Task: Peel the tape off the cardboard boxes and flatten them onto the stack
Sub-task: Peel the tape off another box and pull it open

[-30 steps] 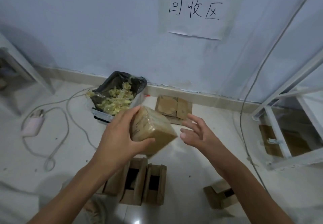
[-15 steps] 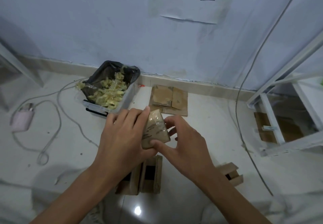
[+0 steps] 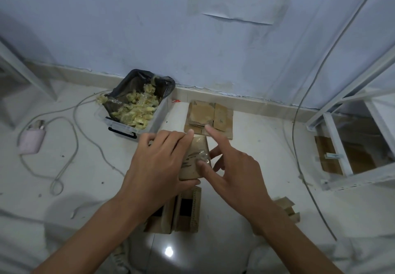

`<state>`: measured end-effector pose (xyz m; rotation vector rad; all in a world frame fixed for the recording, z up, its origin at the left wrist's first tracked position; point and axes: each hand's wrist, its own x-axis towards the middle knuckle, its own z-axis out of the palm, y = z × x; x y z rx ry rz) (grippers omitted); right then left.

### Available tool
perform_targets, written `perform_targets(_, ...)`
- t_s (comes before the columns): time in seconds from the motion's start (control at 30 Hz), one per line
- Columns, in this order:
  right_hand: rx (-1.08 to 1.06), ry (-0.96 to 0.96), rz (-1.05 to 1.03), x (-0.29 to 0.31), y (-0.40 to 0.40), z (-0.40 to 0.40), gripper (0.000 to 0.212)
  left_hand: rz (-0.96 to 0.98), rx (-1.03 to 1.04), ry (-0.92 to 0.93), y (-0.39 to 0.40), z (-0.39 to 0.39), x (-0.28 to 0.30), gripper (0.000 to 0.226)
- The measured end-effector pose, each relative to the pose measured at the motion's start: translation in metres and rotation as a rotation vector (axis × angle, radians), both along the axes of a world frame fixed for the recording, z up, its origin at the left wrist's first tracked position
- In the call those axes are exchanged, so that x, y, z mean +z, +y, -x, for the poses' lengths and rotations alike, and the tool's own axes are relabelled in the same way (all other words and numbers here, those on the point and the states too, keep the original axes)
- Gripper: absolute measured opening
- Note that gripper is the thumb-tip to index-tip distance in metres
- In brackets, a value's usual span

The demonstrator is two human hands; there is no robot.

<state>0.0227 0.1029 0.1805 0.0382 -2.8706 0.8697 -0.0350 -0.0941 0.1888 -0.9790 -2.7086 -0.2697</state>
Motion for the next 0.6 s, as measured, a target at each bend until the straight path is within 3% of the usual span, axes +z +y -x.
perform_targets(0.33, 0.094, 0.142, -0.039, -0.008, 0.013, 0.003, 0.052, -0.013, -0.071, -0.027, -0.005, 0.006, 0.002, 0.099)
perform_targets(0.6, 0.083, 0.196, -0.104, -0.007, 0.016, 0.005, 0.009, 0.091, -0.170, -0.007, -0.003, 0.004, 0.001, 0.100)
